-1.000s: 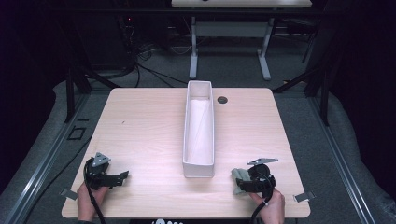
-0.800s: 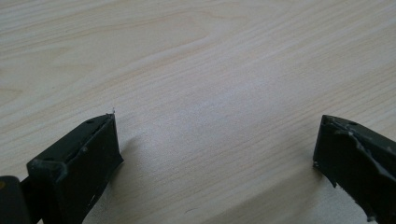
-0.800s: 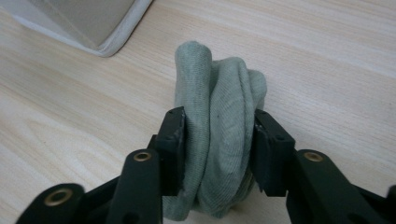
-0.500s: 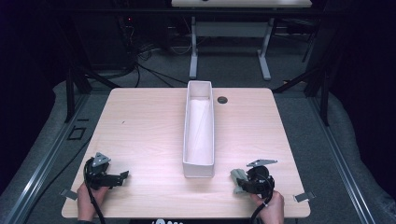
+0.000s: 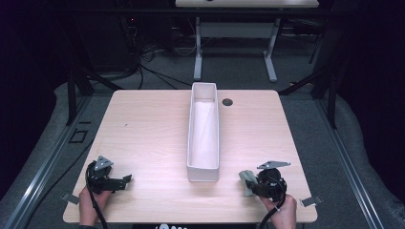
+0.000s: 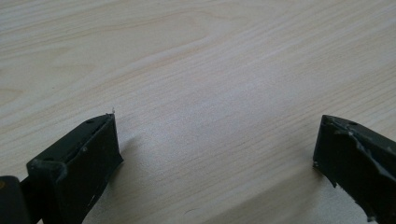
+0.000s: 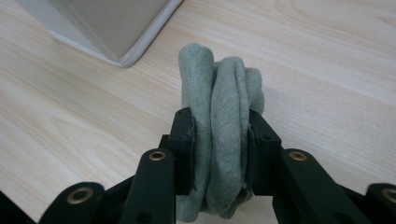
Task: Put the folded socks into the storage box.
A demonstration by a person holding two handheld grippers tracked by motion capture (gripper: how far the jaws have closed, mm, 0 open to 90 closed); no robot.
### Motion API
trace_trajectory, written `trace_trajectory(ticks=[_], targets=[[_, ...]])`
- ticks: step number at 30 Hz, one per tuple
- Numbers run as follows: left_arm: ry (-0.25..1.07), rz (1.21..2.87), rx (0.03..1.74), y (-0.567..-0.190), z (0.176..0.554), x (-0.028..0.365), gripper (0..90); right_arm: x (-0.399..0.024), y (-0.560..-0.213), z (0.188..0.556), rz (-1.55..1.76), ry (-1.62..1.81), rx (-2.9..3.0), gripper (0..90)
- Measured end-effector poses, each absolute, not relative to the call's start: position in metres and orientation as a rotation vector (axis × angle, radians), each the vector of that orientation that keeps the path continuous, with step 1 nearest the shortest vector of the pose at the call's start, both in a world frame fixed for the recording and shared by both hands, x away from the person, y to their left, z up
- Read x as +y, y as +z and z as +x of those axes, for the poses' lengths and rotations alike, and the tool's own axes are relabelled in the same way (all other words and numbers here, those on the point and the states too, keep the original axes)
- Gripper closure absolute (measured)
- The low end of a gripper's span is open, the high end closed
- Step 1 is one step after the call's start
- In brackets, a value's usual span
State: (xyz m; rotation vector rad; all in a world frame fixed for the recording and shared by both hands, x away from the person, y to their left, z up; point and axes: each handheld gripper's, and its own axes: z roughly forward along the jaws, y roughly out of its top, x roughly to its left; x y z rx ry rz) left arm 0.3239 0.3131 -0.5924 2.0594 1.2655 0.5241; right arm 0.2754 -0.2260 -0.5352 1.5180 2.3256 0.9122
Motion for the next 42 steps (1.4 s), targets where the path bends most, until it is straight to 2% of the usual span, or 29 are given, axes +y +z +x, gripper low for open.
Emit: trace_trajectory(ticks=[19,42], targets=[[0.522,2.061,1.266,-0.592,0.324,0.313,0.3,-0.236,-0.499,0.286,1.441,0.926,2.354,68.1],[0.527,2.062,1.265,-0.592,0.324,0.313,0.4,-0.234,-0.480,0.308,1.375,0.906,2.423,68.0]])
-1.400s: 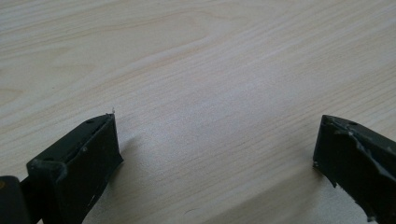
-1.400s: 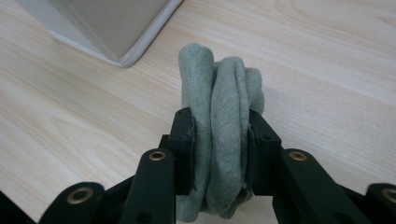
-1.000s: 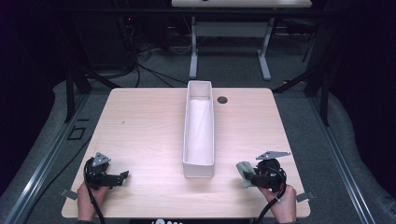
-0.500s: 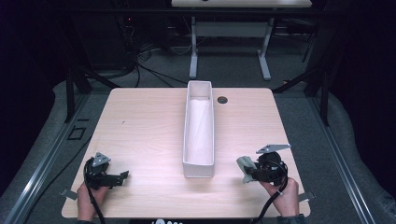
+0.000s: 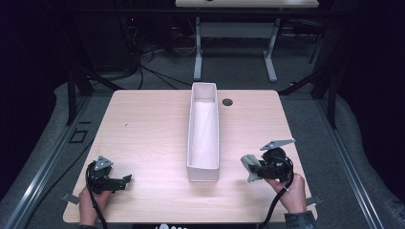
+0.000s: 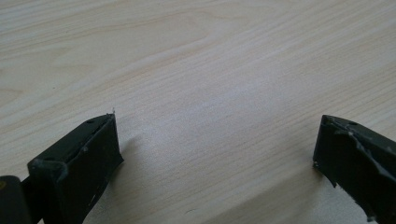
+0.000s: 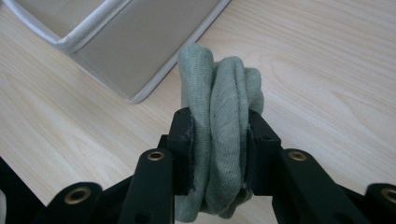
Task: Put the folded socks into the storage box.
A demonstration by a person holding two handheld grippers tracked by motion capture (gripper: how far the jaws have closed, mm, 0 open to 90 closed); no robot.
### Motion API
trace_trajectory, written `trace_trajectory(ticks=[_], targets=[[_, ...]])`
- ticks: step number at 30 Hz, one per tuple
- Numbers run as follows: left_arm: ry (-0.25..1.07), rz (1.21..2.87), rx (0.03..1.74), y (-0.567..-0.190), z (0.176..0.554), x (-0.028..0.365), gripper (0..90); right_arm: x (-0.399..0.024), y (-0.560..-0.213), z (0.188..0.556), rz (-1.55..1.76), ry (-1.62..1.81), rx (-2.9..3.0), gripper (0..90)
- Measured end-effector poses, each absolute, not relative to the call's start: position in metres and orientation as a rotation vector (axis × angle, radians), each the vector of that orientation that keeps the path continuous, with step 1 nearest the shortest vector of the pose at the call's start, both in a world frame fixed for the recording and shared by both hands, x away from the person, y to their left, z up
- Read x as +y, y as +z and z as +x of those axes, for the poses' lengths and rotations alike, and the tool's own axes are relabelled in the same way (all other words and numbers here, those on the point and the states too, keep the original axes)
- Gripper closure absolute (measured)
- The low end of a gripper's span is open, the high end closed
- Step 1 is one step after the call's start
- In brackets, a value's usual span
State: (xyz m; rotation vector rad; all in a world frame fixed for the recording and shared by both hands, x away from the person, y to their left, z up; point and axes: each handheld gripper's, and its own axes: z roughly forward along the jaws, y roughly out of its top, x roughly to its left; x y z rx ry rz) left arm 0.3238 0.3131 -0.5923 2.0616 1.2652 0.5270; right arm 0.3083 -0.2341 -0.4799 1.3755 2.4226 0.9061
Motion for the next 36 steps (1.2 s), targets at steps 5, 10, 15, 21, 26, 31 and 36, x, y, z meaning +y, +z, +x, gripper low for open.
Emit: trace_trajectory(ticks=[5,10,15,21,26,31,36], targets=[[0.527,2.061,1.265,-0.592,0.324,0.313,0.4,-0.233,-0.477,0.311,1.362,0.902,2.435,67.9],[0.526,2.061,1.265,-0.592,0.324,0.313,0.5,-0.232,-0.474,0.316,1.347,0.889,2.446,67.9],[0.527,2.062,1.265,-0.592,0.324,0.313,0.5,-0.231,-0.471,0.319,1.340,0.883,2.447,67.9],[0.526,2.063,1.265,-0.592,0.324,0.313,0.4,-0.230,-0.466,0.325,1.329,0.895,2.445,68.0],[0.525,2.062,1.265,-0.592,0.324,0.313,0.5,-0.229,-0.461,0.330,1.316,0.893,2.447,67.9],[0.525,2.063,1.264,-0.592,0.324,0.313,0.5,-0.229,-0.455,0.332,1.304,0.898,2.449,67.9],[0.526,2.060,1.264,-0.592,0.324,0.313,0.5,-0.229,-0.449,0.336,1.299,0.890,2.450,67.9]])
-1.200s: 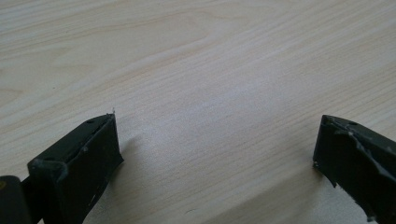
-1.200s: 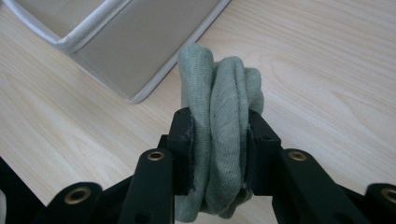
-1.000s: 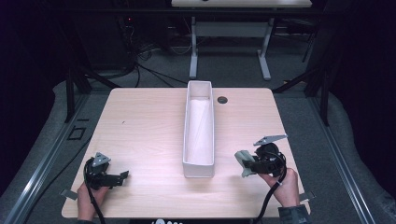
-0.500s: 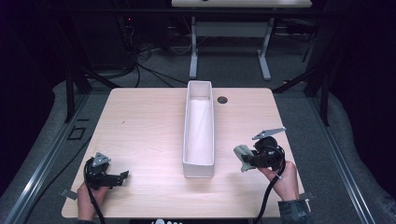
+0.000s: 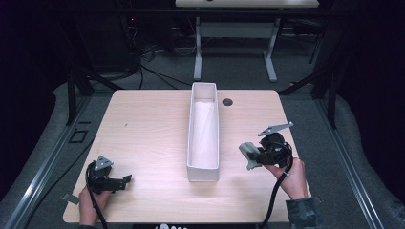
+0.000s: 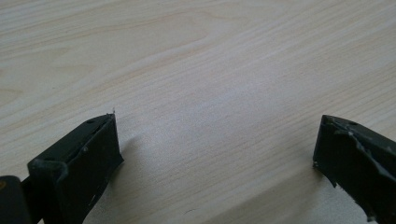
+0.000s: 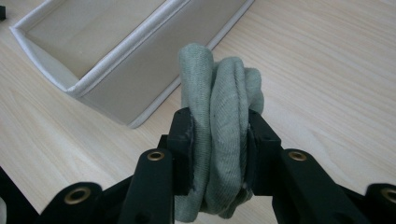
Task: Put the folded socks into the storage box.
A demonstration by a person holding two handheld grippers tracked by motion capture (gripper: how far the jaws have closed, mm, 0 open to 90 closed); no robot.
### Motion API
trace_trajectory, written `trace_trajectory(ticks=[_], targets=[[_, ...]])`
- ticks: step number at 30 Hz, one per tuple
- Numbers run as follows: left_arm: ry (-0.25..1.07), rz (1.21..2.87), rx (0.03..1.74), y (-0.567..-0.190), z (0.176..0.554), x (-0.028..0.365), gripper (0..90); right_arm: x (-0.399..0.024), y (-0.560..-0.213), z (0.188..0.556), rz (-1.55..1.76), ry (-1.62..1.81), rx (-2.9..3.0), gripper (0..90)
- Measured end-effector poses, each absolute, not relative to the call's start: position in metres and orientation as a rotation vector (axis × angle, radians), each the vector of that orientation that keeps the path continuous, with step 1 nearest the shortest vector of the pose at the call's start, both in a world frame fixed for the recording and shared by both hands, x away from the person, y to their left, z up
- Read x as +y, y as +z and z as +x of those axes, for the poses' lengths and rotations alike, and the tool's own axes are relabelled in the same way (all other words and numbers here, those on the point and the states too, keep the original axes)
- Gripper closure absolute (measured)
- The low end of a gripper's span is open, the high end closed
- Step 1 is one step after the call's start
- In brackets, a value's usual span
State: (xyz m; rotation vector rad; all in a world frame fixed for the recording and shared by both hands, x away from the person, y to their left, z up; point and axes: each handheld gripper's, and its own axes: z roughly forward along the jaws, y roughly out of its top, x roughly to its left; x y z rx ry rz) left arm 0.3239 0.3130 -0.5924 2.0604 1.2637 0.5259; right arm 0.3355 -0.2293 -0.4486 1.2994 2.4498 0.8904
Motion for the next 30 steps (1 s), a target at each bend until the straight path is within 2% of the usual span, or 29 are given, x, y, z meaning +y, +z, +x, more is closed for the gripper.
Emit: trace_trajectory(ticks=[30], targets=[[0.526,2.060,1.263,-0.592,0.324,0.313,0.5,-0.220,-0.415,0.364,1.241,0.867,2.507,67.6]])
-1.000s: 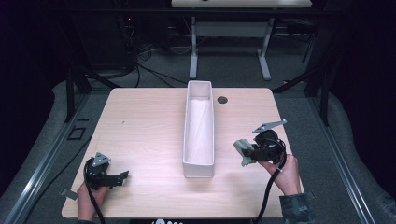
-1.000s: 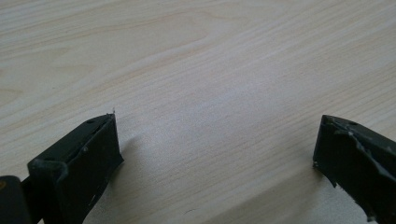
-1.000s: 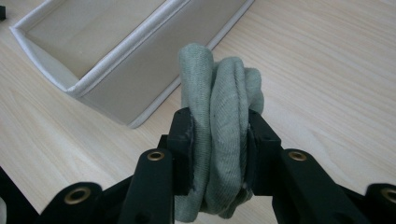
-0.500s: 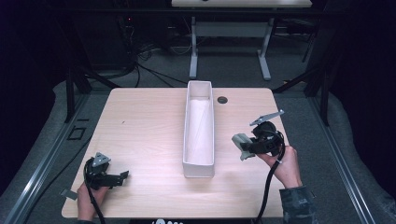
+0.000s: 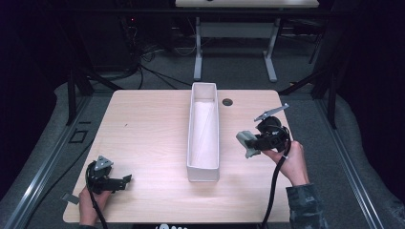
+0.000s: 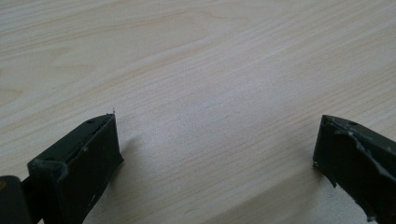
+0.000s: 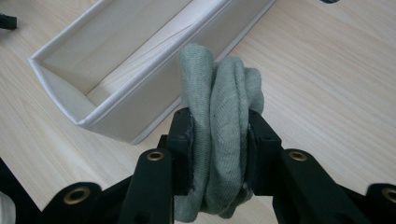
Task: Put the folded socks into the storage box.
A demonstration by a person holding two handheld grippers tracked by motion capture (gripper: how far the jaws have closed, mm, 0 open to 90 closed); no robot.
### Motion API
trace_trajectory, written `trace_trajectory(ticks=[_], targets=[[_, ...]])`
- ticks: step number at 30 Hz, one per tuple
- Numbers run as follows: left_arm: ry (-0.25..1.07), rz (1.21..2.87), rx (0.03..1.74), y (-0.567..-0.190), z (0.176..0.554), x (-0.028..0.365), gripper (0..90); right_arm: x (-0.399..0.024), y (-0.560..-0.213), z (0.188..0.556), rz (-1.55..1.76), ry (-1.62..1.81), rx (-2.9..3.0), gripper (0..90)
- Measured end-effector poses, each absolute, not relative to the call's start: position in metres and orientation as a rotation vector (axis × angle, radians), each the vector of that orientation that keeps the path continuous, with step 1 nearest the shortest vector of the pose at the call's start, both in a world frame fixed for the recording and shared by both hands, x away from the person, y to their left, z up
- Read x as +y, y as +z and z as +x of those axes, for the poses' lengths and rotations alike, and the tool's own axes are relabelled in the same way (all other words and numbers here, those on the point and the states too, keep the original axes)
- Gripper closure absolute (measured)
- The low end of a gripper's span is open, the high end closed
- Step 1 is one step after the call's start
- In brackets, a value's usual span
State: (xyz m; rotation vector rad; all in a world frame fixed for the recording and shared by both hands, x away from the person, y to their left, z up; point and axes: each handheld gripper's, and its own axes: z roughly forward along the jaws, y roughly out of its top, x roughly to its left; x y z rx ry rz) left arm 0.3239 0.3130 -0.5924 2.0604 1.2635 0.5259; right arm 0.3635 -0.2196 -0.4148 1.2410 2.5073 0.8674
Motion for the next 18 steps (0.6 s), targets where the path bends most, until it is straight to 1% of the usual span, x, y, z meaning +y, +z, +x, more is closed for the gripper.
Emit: trace_trajectory(ticks=[18], targets=[[0.527,2.061,1.264,-0.592,0.324,0.313,0.5,-0.209,-0.396,0.381,1.205,0.837,2.541,67.4]])
